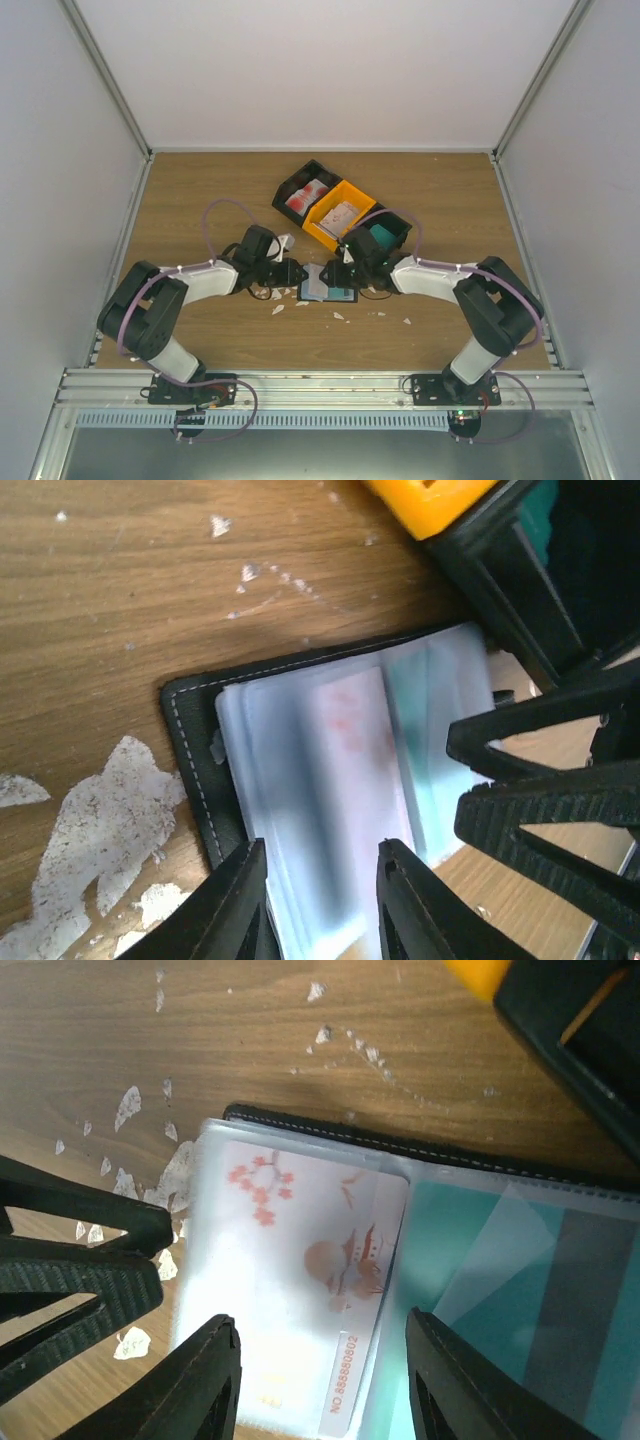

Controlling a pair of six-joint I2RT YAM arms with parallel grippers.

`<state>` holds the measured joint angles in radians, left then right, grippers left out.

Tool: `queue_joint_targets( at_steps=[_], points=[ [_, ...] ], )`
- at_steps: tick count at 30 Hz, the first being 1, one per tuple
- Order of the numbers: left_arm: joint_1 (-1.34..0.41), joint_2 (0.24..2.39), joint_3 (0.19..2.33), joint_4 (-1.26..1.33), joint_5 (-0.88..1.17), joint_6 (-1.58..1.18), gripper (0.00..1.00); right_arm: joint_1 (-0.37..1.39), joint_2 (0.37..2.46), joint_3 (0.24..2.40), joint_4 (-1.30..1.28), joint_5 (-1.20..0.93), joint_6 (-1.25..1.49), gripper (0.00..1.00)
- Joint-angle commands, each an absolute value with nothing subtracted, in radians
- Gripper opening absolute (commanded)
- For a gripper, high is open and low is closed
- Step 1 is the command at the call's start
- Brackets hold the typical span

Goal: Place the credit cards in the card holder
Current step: Insert the credit card into the card holder.

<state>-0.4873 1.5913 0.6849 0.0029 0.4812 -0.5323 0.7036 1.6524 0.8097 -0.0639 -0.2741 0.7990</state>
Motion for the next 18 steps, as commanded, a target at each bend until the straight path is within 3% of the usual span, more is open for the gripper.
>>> queue_joint_targets(
  at_steps=[1, 6, 12, 18],
  points=[
    [-0.495, 1.511, 0.657, 0.026, 0.460, -0.536, 0.38, 0.728, 1.585, 0.850, -0.167, -0.126, 0.729, 0.48],
    [-0.488, 1.422, 0.620, 0.029, 0.409, -0.546, 0.55, 0.730, 1.534, 0.850, -0.220, -0.042, 0.696, 0.51],
    [-0.468, 1.360, 0.573, 0.044, 0.377, -0.568, 0.72, 0.730, 1.496, 0.846, -0.327, 0.125, 0.687, 0.61],
    [-0.452, 1.327, 0.530, 0.071, 0.362, -0.587, 0.94, 0.722, 1.446, 0.799, -0.402, 0.194, 0.749, 0.58]
  ],
)
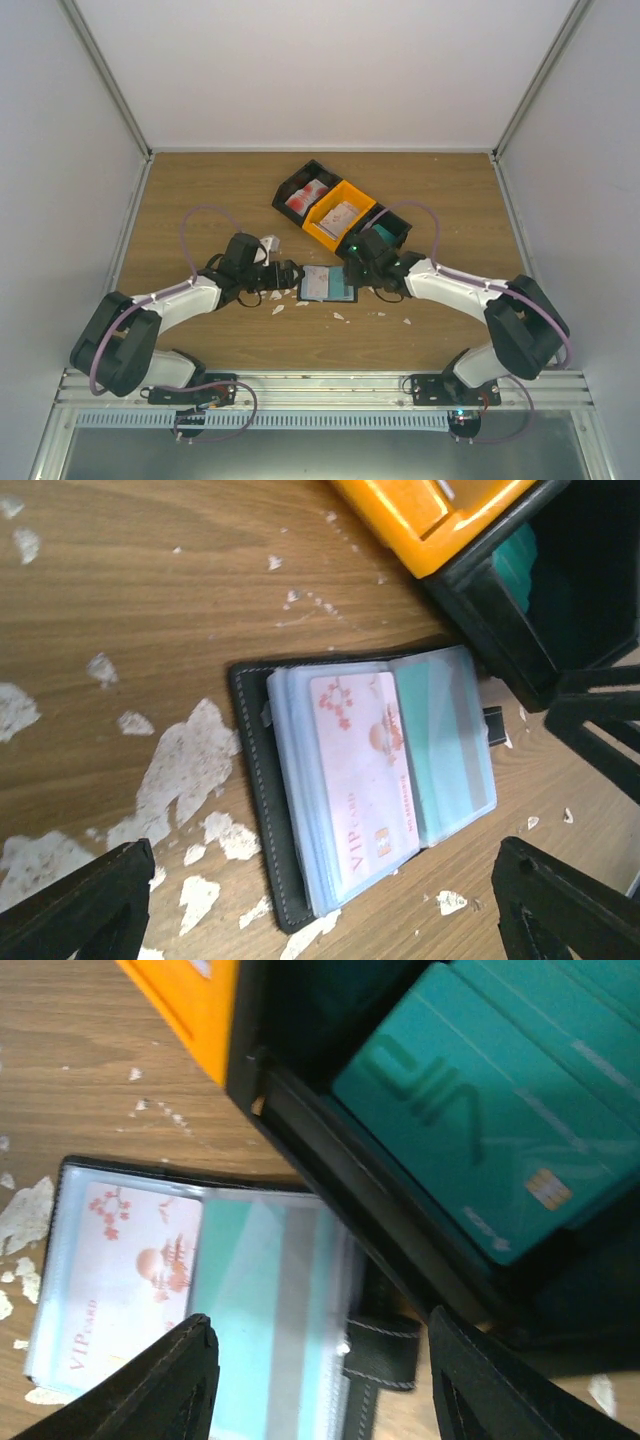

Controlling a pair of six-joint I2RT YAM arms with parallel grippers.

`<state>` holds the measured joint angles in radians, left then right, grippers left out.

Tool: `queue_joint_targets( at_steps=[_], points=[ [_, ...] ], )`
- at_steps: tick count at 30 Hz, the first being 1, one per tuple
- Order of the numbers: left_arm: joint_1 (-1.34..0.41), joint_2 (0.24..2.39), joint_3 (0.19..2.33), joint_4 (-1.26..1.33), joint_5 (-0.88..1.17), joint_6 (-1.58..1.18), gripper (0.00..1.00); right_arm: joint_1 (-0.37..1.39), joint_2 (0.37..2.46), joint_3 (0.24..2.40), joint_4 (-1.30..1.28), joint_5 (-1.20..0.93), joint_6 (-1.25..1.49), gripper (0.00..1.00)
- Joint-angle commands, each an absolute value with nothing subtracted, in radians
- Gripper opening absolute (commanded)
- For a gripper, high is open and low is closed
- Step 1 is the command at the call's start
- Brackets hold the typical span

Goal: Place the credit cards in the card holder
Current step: Insert the credit card into the card holder, then adjust the storage box at the center of the board.

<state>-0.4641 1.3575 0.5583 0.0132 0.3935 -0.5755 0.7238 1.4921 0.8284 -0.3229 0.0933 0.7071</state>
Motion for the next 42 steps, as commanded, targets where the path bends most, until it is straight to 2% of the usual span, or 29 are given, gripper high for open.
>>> queue_joint_targets(
  at_steps=[1, 6, 10, 13, 20, 32, 35, 42],
  points=[
    [-0.451, 1.324, 0.525, 0.072, 0.356, -0.587, 0.96, 0.714, 1.442, 0.788, -0.412, 0.192, 0.761, 0.57],
    [-0.446, 1.327, 0.515, 0.076, 0.347, -0.583, 0.99, 0.666, 1.437, 0.752, -0.389, 0.126, 0.767, 0.52],
    [-0.443, 1.349, 0.518, 0.084, 0.364, -0.576, 0.99, 0.630, 1.458, 0.737, -0.348, 0.070, 0.743, 0.38],
    [-0.441, 1.362, 0.517, 0.095, 0.377, -0.573, 0.99, 0.601, 1.486, 0.750, -0.348, 0.078, 0.711, 0.36],
    [-0.439, 1.410, 0.522, 0.128, 0.437, -0.573, 0.99, 0.517, 1.540, 0.795, -0.326, 0.090, 0.620, 0.42],
    [-0.433, 1.508, 0.525, 0.170, 0.517, -0.636, 0.99, 0.589, 1.479, 0.775, -0.276, -0.059, 0.596, 0.63],
    [-0.433, 1.535, 0.528, 0.180, 0.542, -0.648, 0.98, 0.596, 1.511, 0.771, -0.271, -0.070, 0.601, 0.63],
    [-0.433, 1.548, 0.537, 0.160, 0.527, -0.641, 0.80, 0.599, 1.526, 0.747, -0.246, -0.112, 0.622, 0.56]
  ],
)
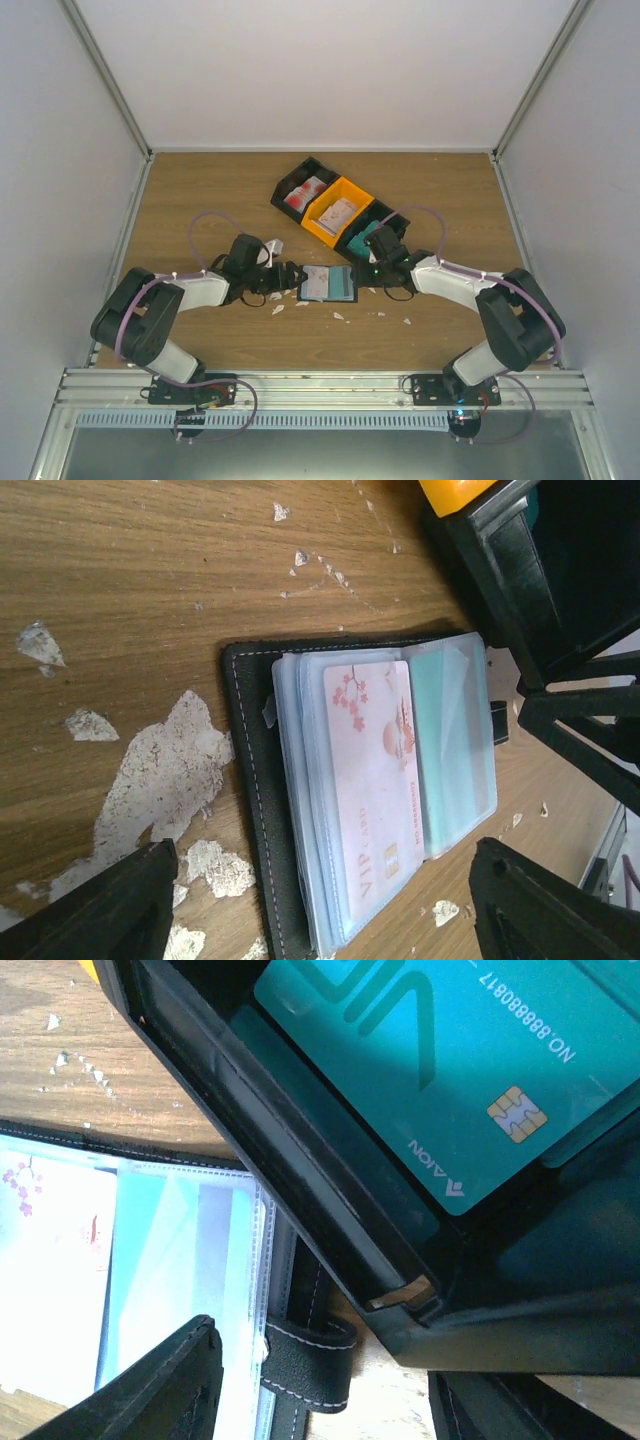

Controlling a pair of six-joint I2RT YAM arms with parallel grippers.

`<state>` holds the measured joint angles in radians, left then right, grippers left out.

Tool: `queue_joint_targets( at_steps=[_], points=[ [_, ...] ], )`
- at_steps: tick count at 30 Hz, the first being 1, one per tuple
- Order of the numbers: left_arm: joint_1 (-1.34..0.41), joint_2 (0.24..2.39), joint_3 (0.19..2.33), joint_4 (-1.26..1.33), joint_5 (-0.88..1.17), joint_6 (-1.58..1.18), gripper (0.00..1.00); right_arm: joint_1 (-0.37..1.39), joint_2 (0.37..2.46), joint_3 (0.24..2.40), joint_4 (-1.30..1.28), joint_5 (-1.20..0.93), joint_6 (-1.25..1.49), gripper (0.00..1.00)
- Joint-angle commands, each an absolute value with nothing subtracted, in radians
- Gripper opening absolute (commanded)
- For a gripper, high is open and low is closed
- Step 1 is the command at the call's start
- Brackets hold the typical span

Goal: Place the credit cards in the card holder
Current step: Adjust the storage box at the center of the board.

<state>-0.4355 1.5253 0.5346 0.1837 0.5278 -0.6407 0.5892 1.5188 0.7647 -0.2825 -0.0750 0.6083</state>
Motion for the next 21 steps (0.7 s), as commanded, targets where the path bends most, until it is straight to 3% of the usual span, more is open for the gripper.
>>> queue_joint_targets(
  at_steps=[1, 12, 16, 21],
  points=[
    [-0.433, 1.548, 0.539, 0.158, 0.525, -0.640, 0.77, 0.602, 1.521, 0.744, -0.244, -0.108, 0.624, 0.55],
    [-0.433, 1.555, 0.550, 0.143, 0.531, -0.624, 0.60, 0.628, 1.527, 0.731, -0.258, -0.065, 0.656, 0.36],
    [-0.434, 1.559, 0.553, 0.138, 0.534, -0.619, 0.60, 0.647, 1.536, 0.742, -0.274, -0.004, 0.660, 0.54],
    [-0.433, 1.555, 0.554, 0.135, 0.534, -0.614, 0.60, 0.645, 1.508, 0.765, -0.328, 0.134, 0.711, 0.51]
  ],
)
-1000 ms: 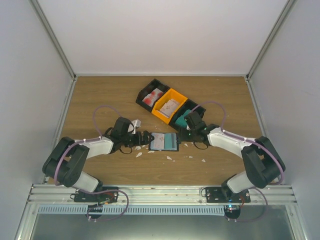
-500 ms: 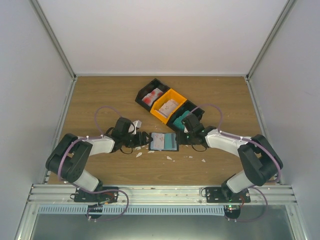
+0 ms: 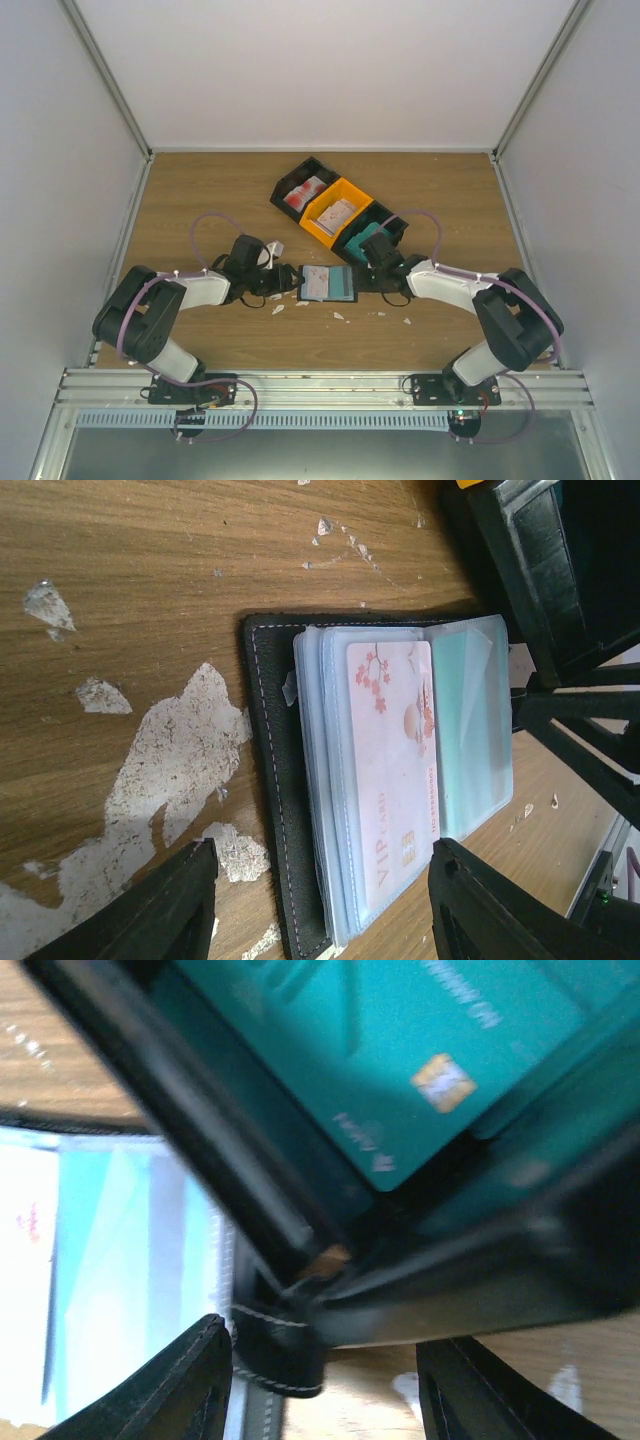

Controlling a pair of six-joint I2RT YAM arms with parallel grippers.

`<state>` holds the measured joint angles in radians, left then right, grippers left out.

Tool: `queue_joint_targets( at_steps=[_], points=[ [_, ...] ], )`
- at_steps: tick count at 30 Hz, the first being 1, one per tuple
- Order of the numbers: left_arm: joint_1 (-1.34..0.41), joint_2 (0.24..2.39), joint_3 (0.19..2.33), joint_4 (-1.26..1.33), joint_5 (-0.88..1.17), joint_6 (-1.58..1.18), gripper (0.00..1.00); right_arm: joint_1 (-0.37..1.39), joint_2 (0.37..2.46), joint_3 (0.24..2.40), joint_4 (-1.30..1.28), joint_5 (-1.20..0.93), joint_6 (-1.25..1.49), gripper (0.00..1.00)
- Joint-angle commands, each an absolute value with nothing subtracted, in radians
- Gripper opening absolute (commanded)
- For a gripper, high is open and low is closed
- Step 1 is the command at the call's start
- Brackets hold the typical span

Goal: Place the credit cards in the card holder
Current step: Adjust the storage box at the center of the board.

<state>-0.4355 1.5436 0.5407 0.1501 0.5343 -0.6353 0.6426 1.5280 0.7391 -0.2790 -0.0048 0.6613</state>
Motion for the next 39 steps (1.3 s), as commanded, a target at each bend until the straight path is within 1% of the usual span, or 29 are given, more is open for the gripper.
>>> queue_joint_targets(
  at_steps=[1, 7, 15, 18, 20, 26, 29, 32, 39],
  points=[
    [-0.433, 1.554, 0.554, 0.135, 0.534, -0.613, 0.60, 0.643, 1.500, 0.770, -0.343, 0.154, 0.726, 0.51],
    [-0.433, 1.552, 0.551, 0.138, 0.535, -0.610, 0.60, 0.607, 1.449, 0.762, -0.348, 0.221, 0.791, 0.50],
    [-0.433, 1.549, 0.548, 0.137, 0.539, -0.603, 0.61, 0.517, 1.525, 0.805, -0.306, 0.272, 0.733, 0.48],
    [-0.433, 1.543, 0.549, 0.138, 0.543, -0.600, 0.62, 0.507, 1.531, 0.828, -0.304, 0.258, 0.707, 0.47],
    [-0.433, 1.537, 0.548, 0.139, 0.547, -0.600, 0.63, 0.507, 1.503, 0.819, -0.289, 0.208, 0.685, 0.48],
    [-0.433, 1.529, 0.550, 0.143, 0.551, -0.601, 0.63, 0.521, 1.386, 0.731, -0.276, -0.030, 0.662, 0.54],
    [-0.433, 1.538, 0.552, 0.148, 0.554, -0.602, 0.63, 0.532, 1.365, 0.690, -0.251, -0.124, 0.671, 0.57],
    [-0.433, 1.550, 0.555, 0.154, 0.560, -0.605, 0.61, 0.545, 1.395, 0.679, -0.227, -0.166, 0.679, 0.55],
    [-0.433, 1.573, 0.560, 0.157, 0.573, -0.609, 0.53, 0.576, 1.515, 0.702, -0.169, -0.191, 0.681, 0.48]
  ],
)
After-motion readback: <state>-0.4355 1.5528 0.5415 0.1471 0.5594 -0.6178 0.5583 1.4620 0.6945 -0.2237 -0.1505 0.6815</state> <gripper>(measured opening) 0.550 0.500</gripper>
